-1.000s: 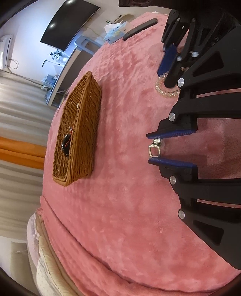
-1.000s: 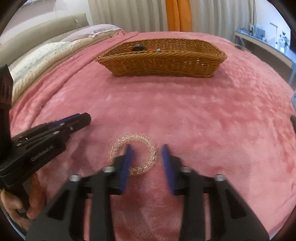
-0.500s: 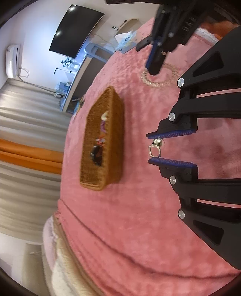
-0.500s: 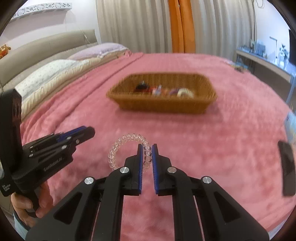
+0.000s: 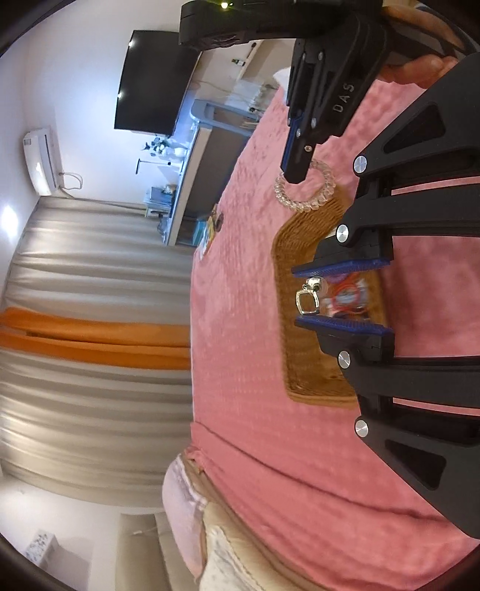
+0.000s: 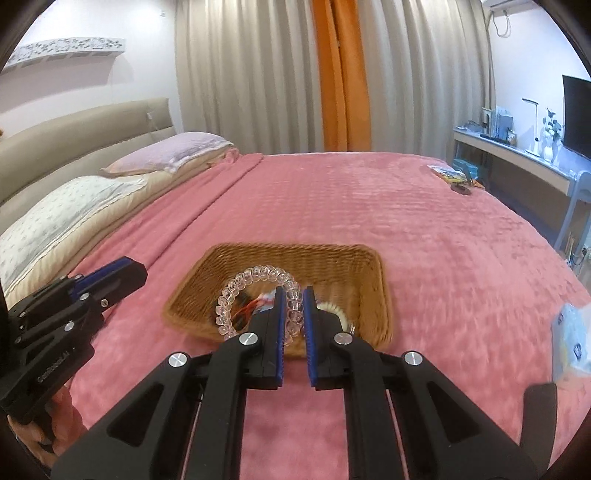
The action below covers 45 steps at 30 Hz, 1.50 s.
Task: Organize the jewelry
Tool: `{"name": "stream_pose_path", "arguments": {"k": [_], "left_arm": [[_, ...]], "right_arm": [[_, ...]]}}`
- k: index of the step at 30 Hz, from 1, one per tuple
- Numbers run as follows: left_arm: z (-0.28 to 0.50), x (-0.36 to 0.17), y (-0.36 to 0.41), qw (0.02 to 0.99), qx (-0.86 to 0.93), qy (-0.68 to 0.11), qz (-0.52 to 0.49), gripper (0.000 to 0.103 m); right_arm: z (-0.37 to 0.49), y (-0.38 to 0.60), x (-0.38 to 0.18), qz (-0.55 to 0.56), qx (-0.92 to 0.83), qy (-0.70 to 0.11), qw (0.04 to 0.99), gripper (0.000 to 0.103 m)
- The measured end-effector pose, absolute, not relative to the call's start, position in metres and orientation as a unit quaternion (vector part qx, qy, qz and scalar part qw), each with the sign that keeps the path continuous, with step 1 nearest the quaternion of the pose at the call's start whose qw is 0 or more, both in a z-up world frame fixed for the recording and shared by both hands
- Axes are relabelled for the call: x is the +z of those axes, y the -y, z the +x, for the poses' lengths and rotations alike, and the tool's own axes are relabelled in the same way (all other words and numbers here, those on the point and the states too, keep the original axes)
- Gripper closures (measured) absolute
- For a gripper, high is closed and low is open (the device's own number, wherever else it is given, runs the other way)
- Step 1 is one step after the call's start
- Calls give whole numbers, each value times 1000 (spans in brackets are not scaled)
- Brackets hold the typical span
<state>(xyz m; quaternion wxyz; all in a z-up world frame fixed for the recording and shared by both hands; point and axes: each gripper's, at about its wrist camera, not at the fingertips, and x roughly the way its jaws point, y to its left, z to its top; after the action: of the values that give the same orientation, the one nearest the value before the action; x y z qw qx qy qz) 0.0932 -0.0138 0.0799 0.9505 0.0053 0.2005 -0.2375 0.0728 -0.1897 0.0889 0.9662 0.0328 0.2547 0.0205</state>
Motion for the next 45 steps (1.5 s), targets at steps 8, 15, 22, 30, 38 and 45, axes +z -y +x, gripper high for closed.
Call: {"name": "stream_pose_path", "arguments": {"k": [8, 15, 22, 30, 38, 45], "left_arm": [[158, 34, 40, 944, -220, -247, 3, 83], [184, 4, 42, 930, -215, -299, 2, 83], [184, 0, 40, 925, -218, -312, -6, 55], [155, 32, 20, 936, -220, -273, -39, 31], [75, 79, -14, 961, -185, -194, -61, 9], [19, 81, -32, 972, -148, -168, -73, 8]], "right_arm": [[151, 209, 44, 50, 17, -313, 948, 95], [178, 217, 12, 71, 28, -351, 933, 95], [180, 220, 8, 78, 34, -363, 928, 89], [138, 219, 41, 68, 28, -313, 947, 49], [55, 195, 84, 53, 63, -235, 969, 30], [-10, 176, 87, 31, 70, -169, 983, 15]]}}
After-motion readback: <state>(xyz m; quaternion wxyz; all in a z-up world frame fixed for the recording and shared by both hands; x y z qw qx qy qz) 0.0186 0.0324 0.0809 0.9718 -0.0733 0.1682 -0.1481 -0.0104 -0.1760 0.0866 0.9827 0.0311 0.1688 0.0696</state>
